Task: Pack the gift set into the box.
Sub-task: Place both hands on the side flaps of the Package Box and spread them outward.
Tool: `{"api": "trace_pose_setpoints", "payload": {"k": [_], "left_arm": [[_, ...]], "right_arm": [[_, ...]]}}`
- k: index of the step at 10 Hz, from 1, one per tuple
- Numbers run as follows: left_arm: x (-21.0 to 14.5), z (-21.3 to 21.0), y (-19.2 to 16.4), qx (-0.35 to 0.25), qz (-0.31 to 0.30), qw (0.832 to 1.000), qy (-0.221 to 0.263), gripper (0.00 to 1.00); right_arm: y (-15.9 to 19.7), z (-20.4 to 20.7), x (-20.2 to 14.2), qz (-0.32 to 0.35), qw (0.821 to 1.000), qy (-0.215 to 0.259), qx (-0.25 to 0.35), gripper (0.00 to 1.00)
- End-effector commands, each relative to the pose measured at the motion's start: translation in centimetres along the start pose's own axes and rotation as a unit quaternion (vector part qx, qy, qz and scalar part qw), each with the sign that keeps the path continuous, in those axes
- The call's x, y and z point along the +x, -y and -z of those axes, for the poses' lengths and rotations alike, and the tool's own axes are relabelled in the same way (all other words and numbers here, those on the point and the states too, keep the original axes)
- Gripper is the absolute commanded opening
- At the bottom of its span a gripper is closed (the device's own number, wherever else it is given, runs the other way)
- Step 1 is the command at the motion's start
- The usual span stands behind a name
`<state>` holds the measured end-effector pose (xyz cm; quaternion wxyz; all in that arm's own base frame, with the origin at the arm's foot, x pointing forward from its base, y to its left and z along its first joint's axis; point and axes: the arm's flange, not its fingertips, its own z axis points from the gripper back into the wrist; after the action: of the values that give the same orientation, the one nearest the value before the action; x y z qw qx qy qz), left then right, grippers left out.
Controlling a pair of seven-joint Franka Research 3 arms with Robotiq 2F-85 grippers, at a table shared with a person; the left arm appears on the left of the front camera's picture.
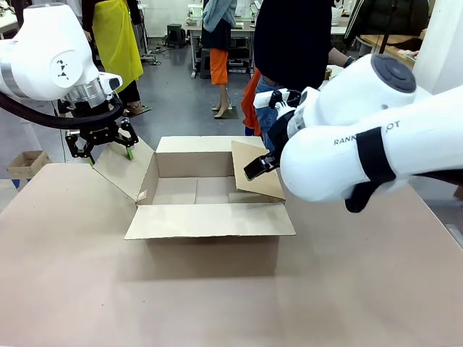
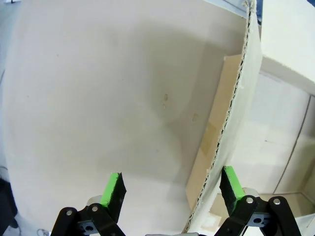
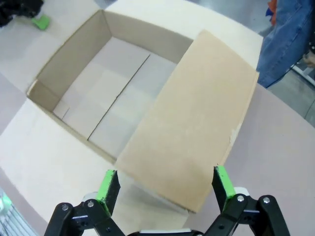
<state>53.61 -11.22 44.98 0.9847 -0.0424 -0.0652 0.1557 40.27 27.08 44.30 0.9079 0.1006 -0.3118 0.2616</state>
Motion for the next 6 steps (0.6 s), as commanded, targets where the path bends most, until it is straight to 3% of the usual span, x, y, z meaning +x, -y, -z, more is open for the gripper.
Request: {"api": "trace_pose_setpoints", "payload": {"k": [1,4,6], "left_arm": [[-0.1,-0.3,0.0,0.008,-0.005,1.000,0.003,1.00],[-0.1,-0.3,0.0,0.008,-0.005,1.000,0.003,1.00],[-0.1,-0.3,0.0,0.008,-0.005,1.000,0.003,1.00]], "right_arm": [[-1.5,1.2,5.1,0.050,0.997,-0.056,-0.009,1.00],[-2.6,2.6,10.5,0.060,0.981,-0.173,-0.059,1.00],[-4.8,6.7,12.4,0.044,0.964,-0.217,-0.146,1.00]]}}
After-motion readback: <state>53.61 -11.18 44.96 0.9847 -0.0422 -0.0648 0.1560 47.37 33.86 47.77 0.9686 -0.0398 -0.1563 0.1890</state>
